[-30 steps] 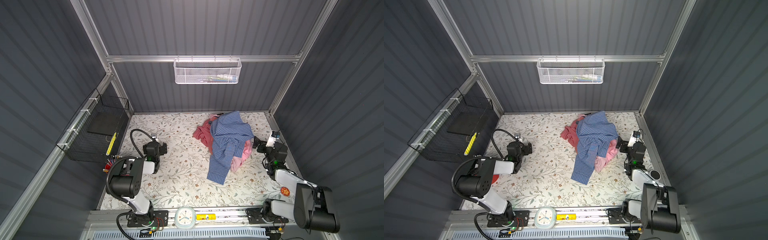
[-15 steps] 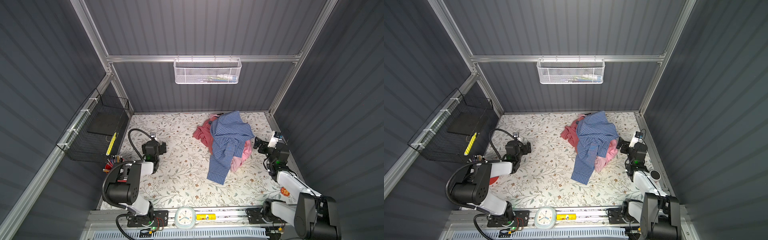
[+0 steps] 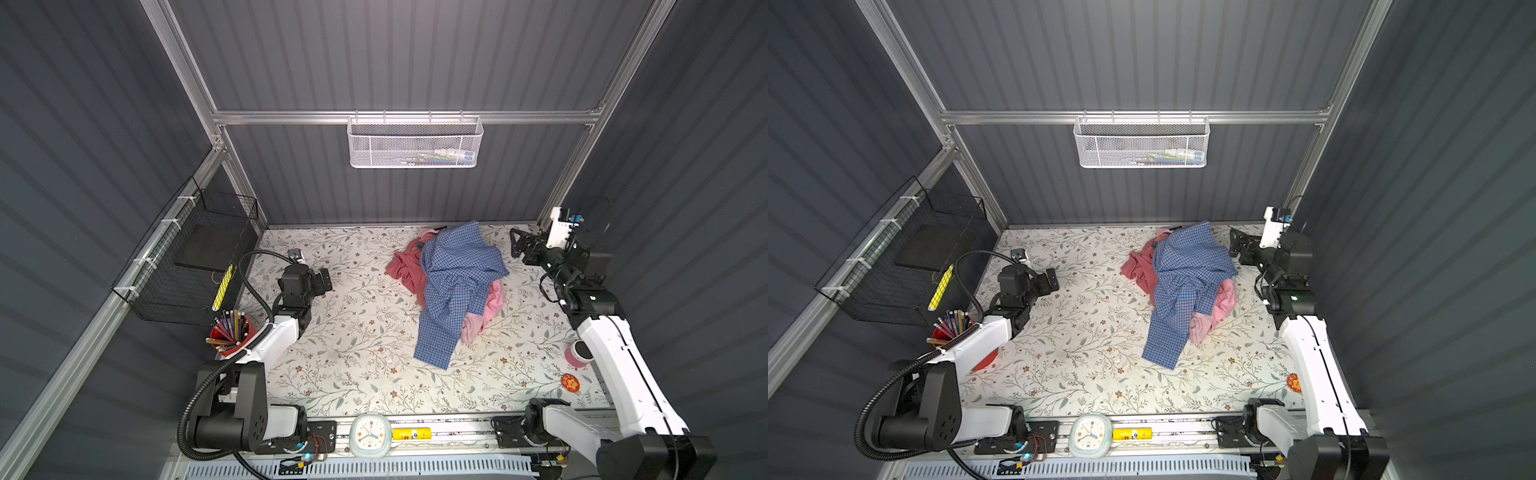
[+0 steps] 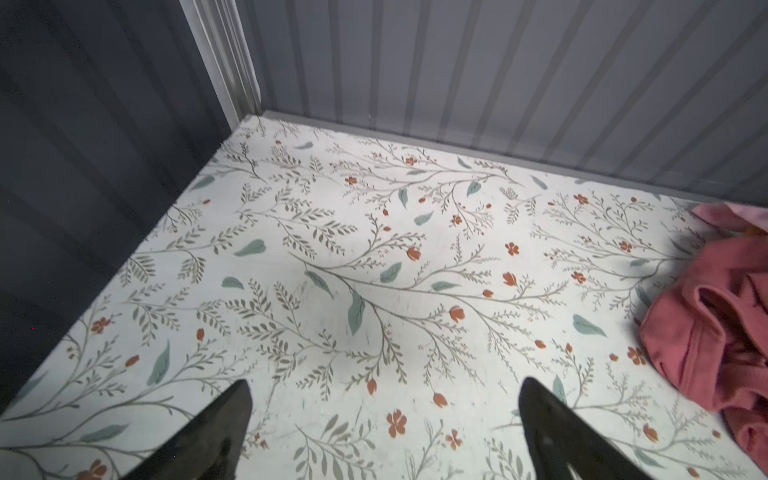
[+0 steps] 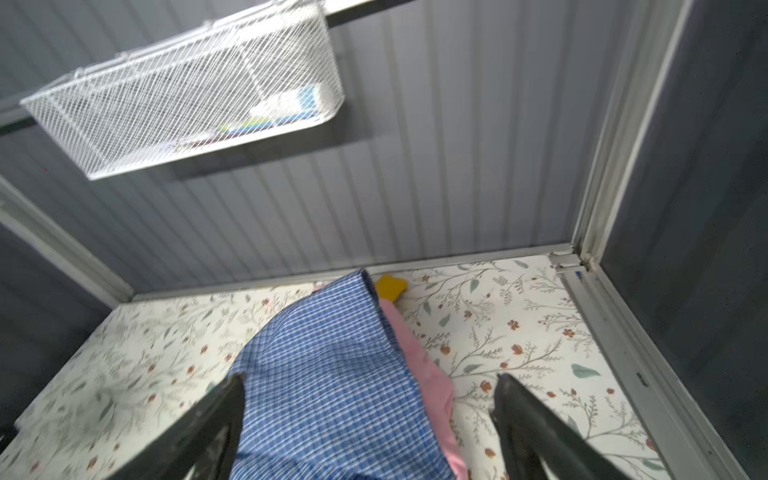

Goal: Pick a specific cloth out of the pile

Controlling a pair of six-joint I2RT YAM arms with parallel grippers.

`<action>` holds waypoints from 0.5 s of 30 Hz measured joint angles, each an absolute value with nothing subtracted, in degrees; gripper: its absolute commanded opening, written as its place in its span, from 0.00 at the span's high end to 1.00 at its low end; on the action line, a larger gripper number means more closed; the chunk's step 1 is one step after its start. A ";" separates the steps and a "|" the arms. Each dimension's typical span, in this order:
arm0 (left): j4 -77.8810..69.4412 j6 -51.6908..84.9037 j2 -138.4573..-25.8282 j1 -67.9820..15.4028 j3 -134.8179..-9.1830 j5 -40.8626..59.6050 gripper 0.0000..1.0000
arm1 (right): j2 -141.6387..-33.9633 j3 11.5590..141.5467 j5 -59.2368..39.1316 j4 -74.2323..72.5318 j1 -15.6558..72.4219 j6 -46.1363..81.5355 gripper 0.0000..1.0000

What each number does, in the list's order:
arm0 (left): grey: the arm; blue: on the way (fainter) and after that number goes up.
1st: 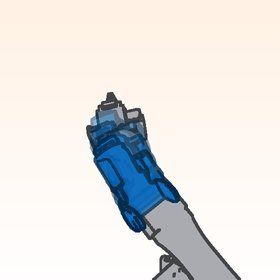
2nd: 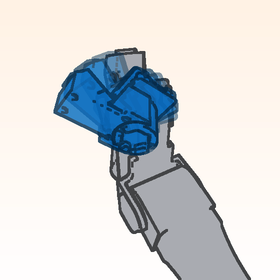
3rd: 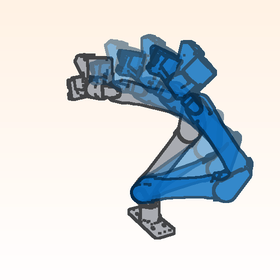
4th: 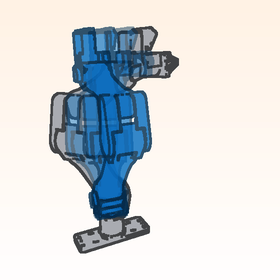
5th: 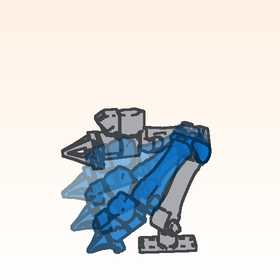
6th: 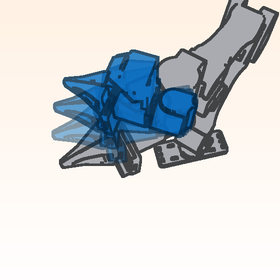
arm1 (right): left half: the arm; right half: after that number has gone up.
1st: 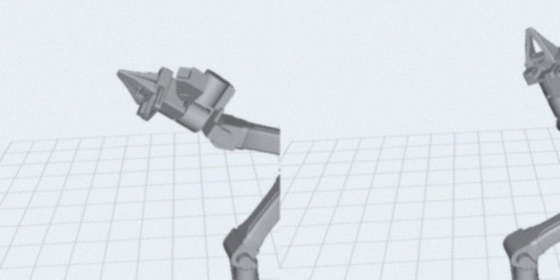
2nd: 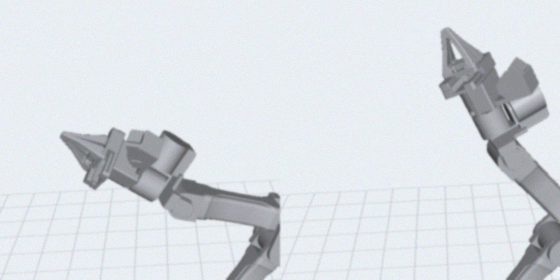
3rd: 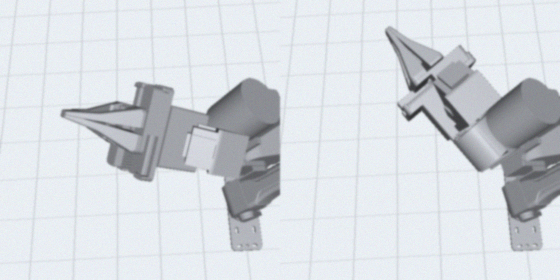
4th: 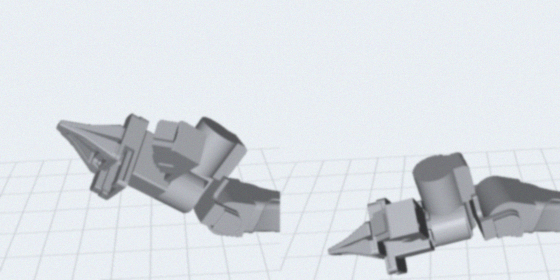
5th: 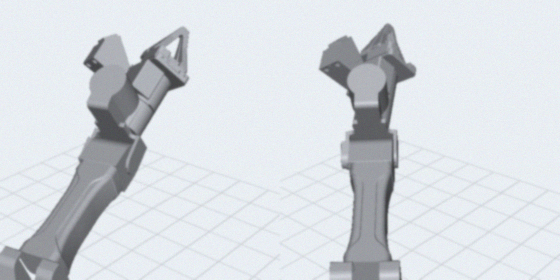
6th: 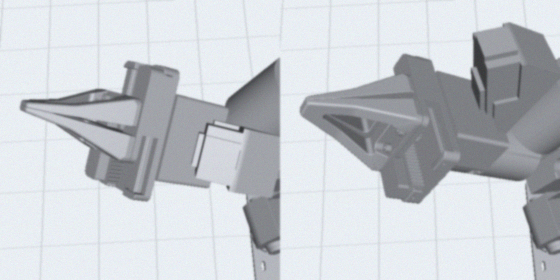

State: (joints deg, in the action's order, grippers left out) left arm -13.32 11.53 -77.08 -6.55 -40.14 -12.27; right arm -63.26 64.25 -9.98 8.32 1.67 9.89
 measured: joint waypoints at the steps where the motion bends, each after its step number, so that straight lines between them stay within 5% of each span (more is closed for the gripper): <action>1: -12.47 12.23 -77.08 -6.55 -40.14 -11.60 0.00 | -64.75 67.53 -9.21 10.57 4.16 8.71 0.09; 15: -9.39 17.02 -76.09 -6.55 -40.14 -8.84 0.00 | -91.88 98.08 9.37 40.60 31.92 -10.17 0.14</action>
